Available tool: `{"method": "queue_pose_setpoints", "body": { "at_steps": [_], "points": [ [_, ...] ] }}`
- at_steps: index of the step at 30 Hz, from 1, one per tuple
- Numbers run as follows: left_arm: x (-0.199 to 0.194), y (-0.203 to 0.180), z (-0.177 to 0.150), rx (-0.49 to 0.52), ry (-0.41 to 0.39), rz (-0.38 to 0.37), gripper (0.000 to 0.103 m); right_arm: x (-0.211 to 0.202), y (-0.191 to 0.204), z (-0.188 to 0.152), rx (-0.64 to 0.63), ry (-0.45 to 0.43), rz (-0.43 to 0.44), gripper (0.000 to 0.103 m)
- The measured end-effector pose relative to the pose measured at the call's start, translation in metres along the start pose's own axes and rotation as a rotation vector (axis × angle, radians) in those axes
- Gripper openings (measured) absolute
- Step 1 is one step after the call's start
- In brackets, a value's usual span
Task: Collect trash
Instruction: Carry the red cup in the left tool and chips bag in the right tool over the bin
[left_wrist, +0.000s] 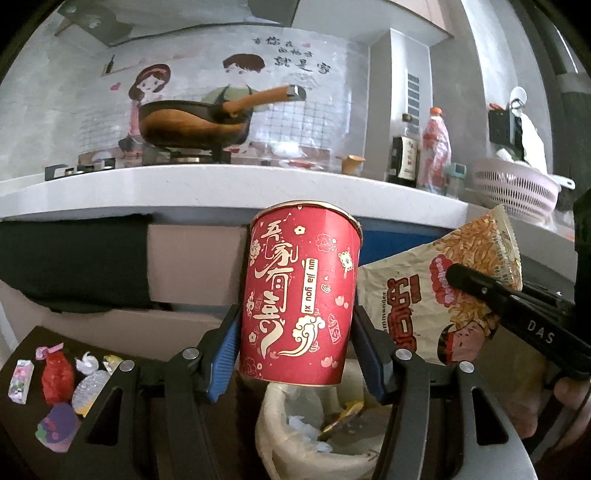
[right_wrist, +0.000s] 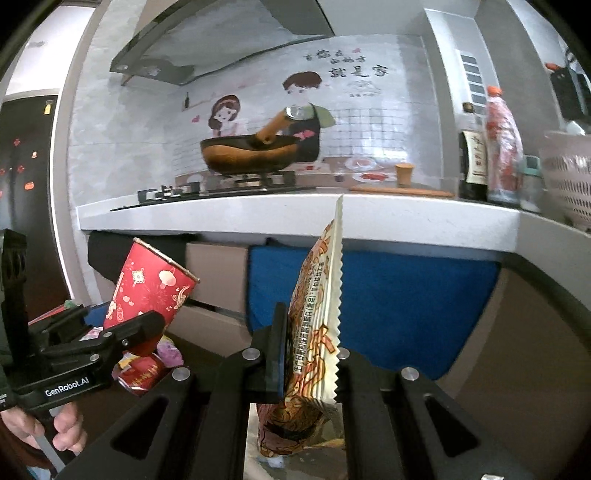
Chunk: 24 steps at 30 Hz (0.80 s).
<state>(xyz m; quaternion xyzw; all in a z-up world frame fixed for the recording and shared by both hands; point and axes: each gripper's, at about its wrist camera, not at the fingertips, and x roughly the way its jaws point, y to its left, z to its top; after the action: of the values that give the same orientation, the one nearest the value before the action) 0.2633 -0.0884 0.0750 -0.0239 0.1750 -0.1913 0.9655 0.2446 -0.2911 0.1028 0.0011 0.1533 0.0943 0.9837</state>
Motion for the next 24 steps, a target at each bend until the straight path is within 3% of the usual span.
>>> {"method": "queue_pose_setpoints", "body": {
  "at_steps": [14,24],
  "points": [
    [0.030,-0.008,-0.020,0.017,0.077,-0.009,0.058,0.018,-0.020,-0.030,0.056,0.063,0.001,0.008],
    [0.063,0.002,-0.042,-0.051,0.191,-0.067,0.058,0.039,-0.030,-0.051,0.091,0.132,0.002,0.008]
  ]
}}
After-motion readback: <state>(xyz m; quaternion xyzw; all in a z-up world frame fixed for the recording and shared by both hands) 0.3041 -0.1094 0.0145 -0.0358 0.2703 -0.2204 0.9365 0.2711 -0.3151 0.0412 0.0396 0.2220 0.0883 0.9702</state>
